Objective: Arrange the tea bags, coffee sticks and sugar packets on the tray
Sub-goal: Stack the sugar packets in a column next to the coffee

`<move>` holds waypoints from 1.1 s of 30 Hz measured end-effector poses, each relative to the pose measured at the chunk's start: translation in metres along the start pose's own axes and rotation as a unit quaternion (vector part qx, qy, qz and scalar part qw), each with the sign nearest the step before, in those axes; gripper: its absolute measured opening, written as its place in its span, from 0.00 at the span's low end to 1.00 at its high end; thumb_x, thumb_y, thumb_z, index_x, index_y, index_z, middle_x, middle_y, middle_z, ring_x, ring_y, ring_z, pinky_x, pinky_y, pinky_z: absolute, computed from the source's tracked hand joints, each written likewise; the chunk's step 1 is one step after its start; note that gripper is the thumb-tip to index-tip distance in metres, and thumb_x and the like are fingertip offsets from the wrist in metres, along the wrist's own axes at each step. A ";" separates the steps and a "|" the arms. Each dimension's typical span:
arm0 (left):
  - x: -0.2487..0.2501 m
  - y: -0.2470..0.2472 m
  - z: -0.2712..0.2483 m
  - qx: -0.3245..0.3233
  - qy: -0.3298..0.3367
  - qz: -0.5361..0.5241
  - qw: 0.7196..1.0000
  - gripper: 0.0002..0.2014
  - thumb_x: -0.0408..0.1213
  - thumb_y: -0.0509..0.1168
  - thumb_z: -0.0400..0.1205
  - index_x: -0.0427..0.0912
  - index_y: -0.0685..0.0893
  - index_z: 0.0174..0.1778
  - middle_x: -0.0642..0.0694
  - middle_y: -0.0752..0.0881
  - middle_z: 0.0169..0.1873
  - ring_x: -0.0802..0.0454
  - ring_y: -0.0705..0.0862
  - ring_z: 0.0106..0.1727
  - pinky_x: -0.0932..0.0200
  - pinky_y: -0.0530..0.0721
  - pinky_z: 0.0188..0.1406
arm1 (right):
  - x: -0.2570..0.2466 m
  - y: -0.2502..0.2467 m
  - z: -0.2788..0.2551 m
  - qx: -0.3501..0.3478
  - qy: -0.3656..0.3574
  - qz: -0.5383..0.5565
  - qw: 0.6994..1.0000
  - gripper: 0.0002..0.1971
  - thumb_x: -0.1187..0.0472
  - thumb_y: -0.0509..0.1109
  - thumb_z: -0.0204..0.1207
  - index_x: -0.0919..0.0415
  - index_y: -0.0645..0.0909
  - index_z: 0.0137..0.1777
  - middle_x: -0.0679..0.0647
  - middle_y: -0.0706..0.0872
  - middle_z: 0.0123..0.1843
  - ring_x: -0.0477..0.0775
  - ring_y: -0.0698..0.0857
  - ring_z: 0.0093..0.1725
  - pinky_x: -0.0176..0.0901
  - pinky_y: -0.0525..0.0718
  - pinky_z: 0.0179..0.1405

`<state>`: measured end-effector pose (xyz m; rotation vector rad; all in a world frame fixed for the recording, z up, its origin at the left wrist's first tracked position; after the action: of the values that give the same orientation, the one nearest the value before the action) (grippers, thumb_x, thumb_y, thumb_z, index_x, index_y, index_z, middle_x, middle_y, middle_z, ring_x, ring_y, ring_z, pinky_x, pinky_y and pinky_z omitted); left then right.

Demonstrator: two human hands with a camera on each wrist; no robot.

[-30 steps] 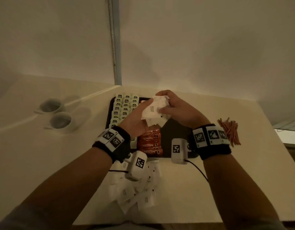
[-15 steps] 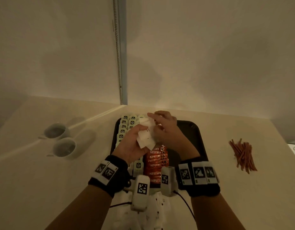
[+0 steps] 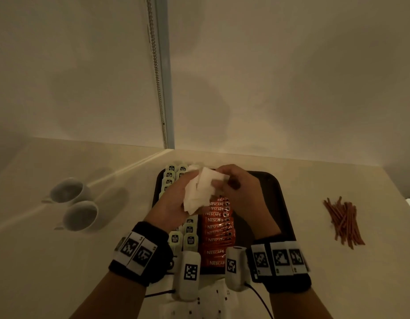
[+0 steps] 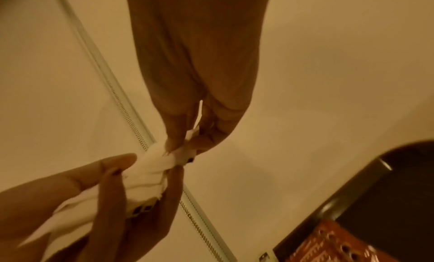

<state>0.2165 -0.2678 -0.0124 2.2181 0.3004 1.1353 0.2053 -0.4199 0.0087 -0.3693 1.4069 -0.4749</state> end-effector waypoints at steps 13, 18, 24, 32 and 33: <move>0.002 0.009 0.001 0.121 0.191 0.181 0.957 0.19 0.26 0.71 0.76 0.42 0.83 0.61 0.41 0.88 0.53 0.46 0.90 0.47 0.51 0.89 0.34 | 0.021 0.005 -0.012 -0.005 0.202 0.431 0.879 0.09 0.66 0.68 0.75 0.62 0.81 0.54 0.55 0.89 0.46 0.52 0.89 0.43 0.44 0.87 0.42; -0.003 0.007 0.007 0.109 0.125 0.123 0.978 0.13 0.29 0.66 0.80 0.44 0.83 0.59 0.40 0.89 0.50 0.40 0.89 0.50 0.51 0.88 0.34 | 0.030 0.004 -0.010 -0.016 0.203 0.440 0.875 0.08 0.68 0.63 0.79 0.61 0.83 0.54 0.53 0.90 0.48 0.52 0.89 0.47 0.43 0.88 0.46; 0.001 -0.008 0.009 0.098 0.044 -0.087 0.990 0.12 0.32 0.53 0.84 0.40 0.81 0.57 0.38 0.90 0.42 0.38 0.86 0.48 0.56 0.87 0.26 | 0.101 -0.024 0.027 0.092 0.233 0.273 0.929 0.08 0.68 0.66 0.78 0.61 0.81 0.55 0.56 0.87 0.55 0.52 0.87 0.55 0.40 0.86 0.50; 0.000 -0.022 0.019 0.135 0.050 -0.111 0.983 0.11 0.34 0.54 0.85 0.41 0.80 0.58 0.35 0.90 0.48 0.34 0.86 0.55 0.48 0.90 0.38 | 0.203 -0.018 0.073 0.100 0.339 0.011 0.935 0.07 0.61 0.70 0.77 0.58 0.84 0.54 0.56 0.86 0.56 0.54 0.83 0.55 0.52 0.82 0.61; 0.000 -0.024 0.020 0.134 0.050 -0.115 0.983 0.11 0.34 0.54 0.85 0.41 0.80 0.58 0.34 0.89 0.50 0.34 0.86 0.54 0.48 0.91 0.38 | 0.208 -0.014 0.074 0.096 0.345 0.003 0.934 0.07 0.61 0.70 0.77 0.57 0.84 0.54 0.56 0.86 0.56 0.54 0.84 0.55 0.52 0.83 0.61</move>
<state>0.2343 -0.2578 -0.0363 2.2838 0.7724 1.1342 0.2978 -0.5428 -0.1504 -0.0260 2.0162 -0.7784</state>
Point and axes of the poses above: each hand's wrist, its own z-axis towards the middle knuckle, its own y-axis out of the palm, x = y × z, the point moved 2 cm from there along z, towards the middle knuckle
